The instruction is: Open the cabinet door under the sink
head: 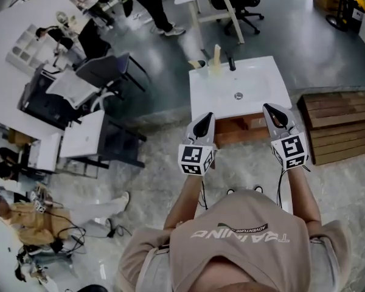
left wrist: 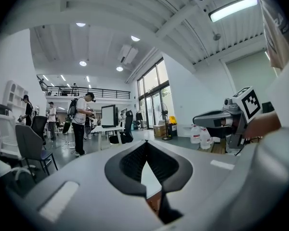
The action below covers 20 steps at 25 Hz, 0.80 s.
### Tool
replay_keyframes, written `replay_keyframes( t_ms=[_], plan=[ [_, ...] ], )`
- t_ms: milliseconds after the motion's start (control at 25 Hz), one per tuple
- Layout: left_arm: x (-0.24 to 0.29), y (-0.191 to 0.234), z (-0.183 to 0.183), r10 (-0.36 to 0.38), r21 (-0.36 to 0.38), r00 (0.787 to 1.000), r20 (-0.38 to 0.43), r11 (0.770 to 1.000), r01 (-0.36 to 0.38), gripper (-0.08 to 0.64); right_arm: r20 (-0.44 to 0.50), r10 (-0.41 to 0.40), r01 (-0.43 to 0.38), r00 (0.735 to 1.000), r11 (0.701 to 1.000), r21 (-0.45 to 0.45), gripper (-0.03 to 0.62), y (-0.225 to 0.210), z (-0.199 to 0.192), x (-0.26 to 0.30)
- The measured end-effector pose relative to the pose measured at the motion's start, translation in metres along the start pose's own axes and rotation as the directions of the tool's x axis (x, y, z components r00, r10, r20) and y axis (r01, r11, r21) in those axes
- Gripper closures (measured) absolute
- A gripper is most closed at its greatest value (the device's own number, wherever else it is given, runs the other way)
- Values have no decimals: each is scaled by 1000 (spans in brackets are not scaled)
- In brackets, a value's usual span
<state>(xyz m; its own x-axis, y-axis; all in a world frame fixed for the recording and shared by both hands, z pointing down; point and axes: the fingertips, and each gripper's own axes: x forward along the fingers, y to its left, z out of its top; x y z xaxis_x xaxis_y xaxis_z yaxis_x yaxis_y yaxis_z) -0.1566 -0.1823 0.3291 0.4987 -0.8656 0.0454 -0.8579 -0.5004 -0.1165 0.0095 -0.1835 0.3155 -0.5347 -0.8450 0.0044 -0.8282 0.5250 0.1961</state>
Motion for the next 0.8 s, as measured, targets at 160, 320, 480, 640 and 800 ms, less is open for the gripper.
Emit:
replay_keyframes(
  t_ms=[160,320,480,640,800],
  plan=[
    [3,1,1,-7,-12,1000,18,1000,7,543,-12,13,-13,1000,1000,-11,592,6,-4,3],
    [3,-3,0,-32,-8,999,15,999,32,543,-28,25,-26,999,999,-22,592,15,-6,4],
    [4,0,0,-32,-15,999,16,999,32,543,-42,22,-23,999,1000,-16,592,15,-8,6],
    [4,6,-4,-24,-21,1000,18,999,24,543,-50,18,-19,999,1000,-18,592,15,-13,8],
    [8,6,-9,-40,-24,999,12,999,40,543,-54,12,-12,998,1000,-14,592,14,-17,11]
  ],
)
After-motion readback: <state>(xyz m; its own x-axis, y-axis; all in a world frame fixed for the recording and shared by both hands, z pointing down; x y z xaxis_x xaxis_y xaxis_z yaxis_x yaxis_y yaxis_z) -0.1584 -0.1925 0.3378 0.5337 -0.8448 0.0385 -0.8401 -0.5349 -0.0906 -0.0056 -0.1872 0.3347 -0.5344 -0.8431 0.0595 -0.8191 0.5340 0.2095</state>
